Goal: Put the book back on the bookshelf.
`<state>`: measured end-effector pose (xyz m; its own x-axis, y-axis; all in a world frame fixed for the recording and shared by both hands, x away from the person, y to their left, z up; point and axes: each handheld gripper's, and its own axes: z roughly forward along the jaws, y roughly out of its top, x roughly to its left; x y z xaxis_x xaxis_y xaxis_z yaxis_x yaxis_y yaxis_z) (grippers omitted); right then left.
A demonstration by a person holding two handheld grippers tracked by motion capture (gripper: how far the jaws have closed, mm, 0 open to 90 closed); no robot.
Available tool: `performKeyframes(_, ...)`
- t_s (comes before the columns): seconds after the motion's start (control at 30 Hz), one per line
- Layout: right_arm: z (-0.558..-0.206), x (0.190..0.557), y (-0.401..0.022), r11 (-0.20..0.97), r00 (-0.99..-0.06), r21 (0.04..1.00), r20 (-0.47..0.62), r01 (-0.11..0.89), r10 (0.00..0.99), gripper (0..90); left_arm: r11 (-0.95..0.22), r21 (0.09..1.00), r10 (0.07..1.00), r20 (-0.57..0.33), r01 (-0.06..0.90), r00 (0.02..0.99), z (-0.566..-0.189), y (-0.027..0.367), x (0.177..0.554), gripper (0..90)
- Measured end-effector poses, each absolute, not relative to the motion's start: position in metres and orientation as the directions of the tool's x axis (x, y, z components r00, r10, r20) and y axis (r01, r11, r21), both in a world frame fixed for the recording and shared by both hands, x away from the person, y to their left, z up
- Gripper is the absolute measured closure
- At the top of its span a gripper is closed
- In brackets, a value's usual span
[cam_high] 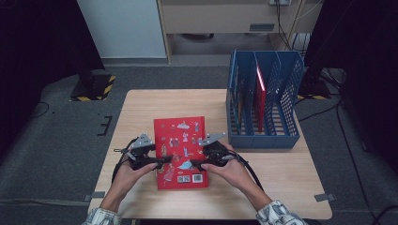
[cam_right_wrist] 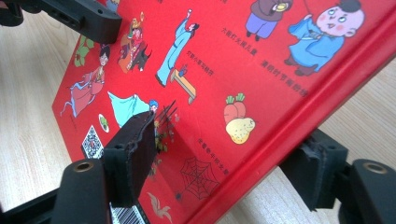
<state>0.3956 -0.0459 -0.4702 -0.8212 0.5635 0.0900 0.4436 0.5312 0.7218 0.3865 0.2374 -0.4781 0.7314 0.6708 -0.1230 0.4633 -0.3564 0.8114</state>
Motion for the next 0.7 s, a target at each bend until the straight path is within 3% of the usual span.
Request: performKeyframes(0.7,-0.456,0.398,-0.045,0.554,-0.824,0.711,0.064,0.433,0.562,41.5,-0.307,0.837,0.684,-0.136,0.452,0.717,-0.463,0.246,0.382,37.2)
